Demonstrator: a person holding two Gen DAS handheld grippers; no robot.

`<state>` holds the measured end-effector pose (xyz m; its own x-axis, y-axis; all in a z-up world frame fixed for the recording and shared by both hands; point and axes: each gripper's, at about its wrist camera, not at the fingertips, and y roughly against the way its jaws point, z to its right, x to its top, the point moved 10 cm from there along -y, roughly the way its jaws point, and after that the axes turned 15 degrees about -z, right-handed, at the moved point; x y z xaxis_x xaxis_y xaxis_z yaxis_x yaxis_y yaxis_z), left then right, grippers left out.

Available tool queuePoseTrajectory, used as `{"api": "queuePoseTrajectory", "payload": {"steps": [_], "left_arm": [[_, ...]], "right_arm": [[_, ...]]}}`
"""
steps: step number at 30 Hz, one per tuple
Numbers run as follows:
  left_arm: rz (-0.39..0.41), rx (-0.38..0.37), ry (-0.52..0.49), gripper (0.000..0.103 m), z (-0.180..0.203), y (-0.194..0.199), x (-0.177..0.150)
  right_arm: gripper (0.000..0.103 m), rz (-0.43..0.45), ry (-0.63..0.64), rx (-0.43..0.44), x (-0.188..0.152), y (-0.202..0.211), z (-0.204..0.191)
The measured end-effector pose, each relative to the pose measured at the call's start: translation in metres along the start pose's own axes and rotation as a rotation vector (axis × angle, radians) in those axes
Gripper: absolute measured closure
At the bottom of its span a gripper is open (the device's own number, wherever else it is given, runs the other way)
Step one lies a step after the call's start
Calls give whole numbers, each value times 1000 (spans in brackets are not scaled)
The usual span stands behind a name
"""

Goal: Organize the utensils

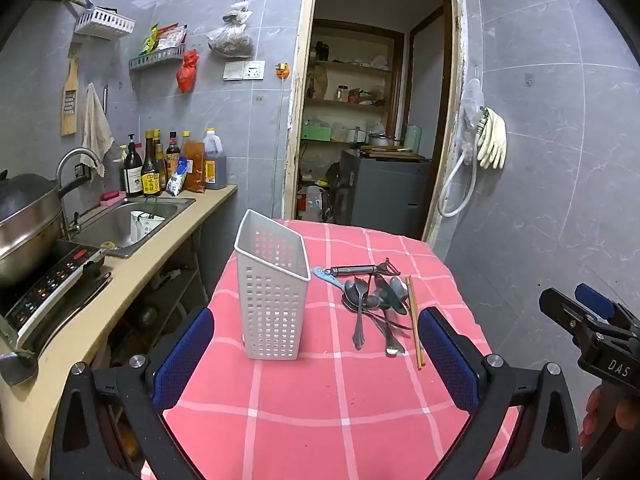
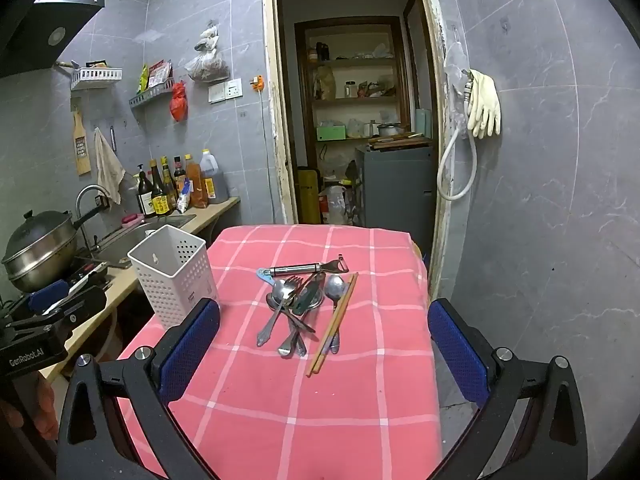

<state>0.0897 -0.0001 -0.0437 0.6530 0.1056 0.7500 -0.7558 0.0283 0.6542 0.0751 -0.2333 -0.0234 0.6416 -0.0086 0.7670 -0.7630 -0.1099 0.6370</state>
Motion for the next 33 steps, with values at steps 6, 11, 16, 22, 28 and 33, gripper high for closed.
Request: {"api": "queuePoseTrajectory", "payload": {"steps": [6,11,16,22,28,33], "left_arm": [[-1,1,1,1,0,0,0],[-1,0,-1,1,0,0,0],[-3,1,-3,1,0,0,0],[-1,3,-4,1,-1,0,0],[-1,4,-6,1,-1,0,0],[0,5,-7,1,0,0,0]], "right_arm": [[1,-1,-2,0,0,0,0],[1,-8,-9,3,0,0,1],[1,-6,-5,-2,-3,0,-1],[1,-13,-11,0,-2,-1,1],[1,-20,-12,3,-5,-5,0],[1,-23,-13,5,-6,-5,1]]}}
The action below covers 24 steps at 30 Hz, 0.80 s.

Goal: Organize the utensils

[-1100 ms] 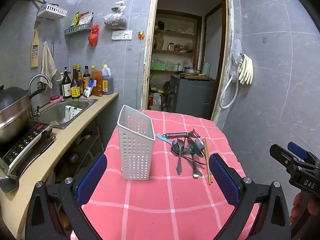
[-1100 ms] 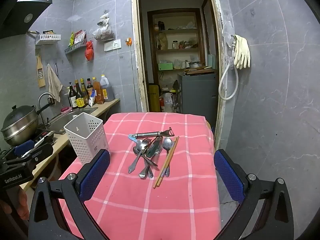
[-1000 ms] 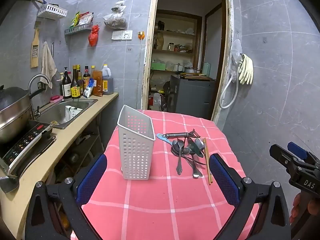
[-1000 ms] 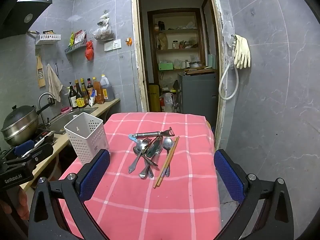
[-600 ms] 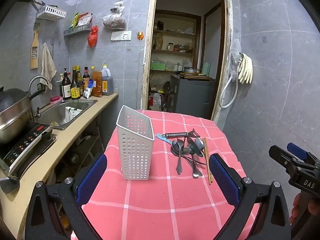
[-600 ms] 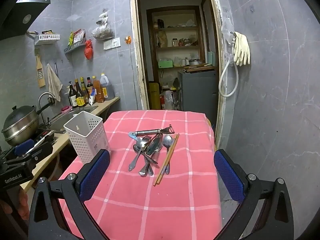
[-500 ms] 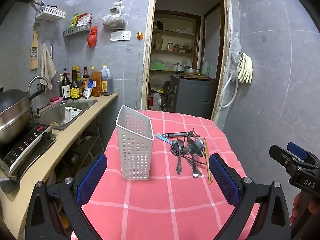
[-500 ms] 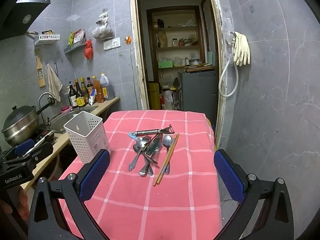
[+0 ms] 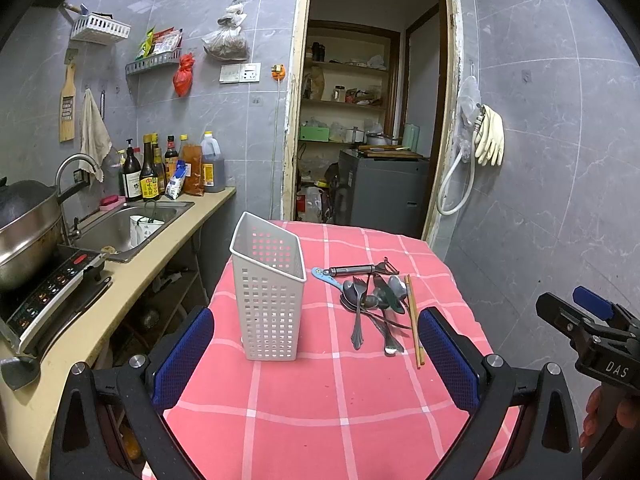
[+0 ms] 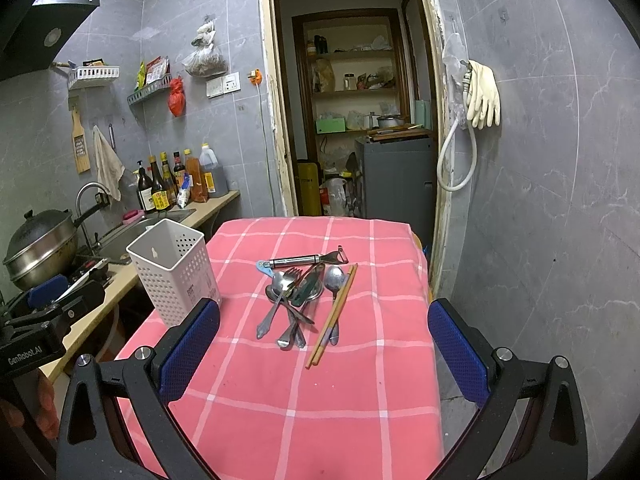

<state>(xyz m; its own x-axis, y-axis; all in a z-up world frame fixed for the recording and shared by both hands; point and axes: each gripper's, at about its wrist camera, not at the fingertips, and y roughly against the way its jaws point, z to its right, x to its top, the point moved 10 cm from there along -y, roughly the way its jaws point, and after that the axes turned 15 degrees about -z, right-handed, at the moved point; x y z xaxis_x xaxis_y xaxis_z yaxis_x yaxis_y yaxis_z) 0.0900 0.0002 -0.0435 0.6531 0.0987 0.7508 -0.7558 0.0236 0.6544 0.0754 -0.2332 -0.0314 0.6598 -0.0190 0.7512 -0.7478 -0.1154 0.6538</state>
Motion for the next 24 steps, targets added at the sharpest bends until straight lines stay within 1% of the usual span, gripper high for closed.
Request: {"api": "queuePoseTrajectory", "payload": {"steps": [24], "left_arm": [[0,4,-5,1,0,0,0]], "right_arm": [[1,-5,-2,1,0,-1,-1]]}}
